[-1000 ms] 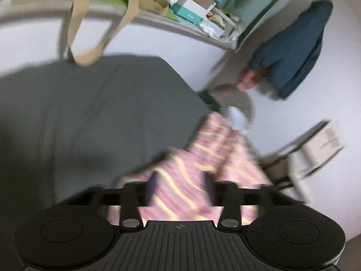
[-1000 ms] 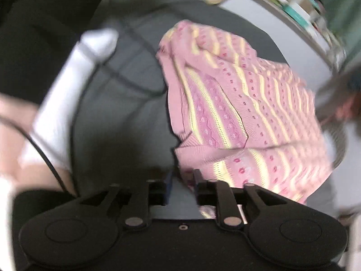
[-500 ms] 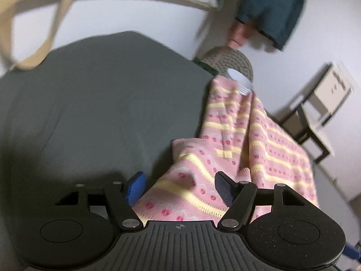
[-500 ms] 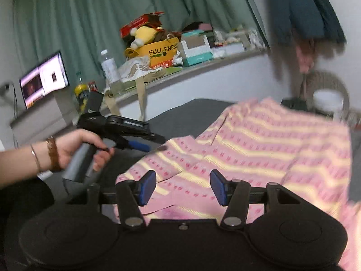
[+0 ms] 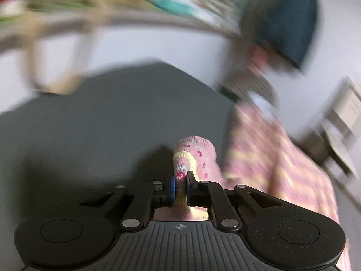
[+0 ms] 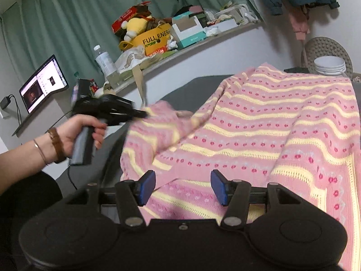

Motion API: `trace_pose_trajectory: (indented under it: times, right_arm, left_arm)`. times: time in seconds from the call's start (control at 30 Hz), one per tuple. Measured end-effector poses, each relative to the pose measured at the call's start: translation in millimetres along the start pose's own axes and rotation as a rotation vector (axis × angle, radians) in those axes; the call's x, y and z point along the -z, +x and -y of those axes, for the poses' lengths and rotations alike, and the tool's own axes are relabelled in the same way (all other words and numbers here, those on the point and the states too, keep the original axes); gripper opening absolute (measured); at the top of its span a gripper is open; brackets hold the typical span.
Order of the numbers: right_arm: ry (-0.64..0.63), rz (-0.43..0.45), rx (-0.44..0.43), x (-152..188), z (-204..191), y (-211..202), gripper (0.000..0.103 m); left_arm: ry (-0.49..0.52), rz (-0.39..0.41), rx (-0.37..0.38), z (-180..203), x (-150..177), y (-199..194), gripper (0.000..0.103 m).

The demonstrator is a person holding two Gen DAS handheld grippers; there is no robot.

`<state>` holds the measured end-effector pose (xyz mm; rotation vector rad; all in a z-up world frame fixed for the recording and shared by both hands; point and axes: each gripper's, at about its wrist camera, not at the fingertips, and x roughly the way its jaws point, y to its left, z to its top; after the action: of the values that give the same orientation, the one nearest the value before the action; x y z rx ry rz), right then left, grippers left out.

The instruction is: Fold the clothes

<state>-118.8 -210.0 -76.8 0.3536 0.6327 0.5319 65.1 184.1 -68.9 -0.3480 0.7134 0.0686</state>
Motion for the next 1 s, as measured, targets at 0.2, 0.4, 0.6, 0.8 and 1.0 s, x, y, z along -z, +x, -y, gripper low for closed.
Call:
trace_pose_trajectory:
  times: [0.2,0.4,0.6,0.8,1.0]
  right_arm:
    - [-0.049,-0.067,0.024,6.4,-6.9,12.8,0.055]
    - [-0.111,-0.088,0.070,8.8,-11.0,15.1,0.059]
    - [-0.116,0.025,0.285,-11.4,7.9,-25.1,0.068]
    - [0.230,0.077,0.695,-25.6,96.3,-102.0,0.065]
    - [0.505,-0.013,0.566,-2.4,154.7,-154.0,0.053]
  left_arm:
    - [-0.434,0.012,-0.241,-85.0,14.9,-24.8,0.009]
    - [-0.352,-0.015,-0.293,-70.5,17.7,-21.8,0.010]
    - [-0.290,0.056,-0.304,-45.5,10.8,-35.2,0.011]
    - [-0.117,0.138,0.049,5.7,7.5,-59.5,0.085]
    - [0.134,-0.007,0.446,64.3,23.7,-51.6,0.085]
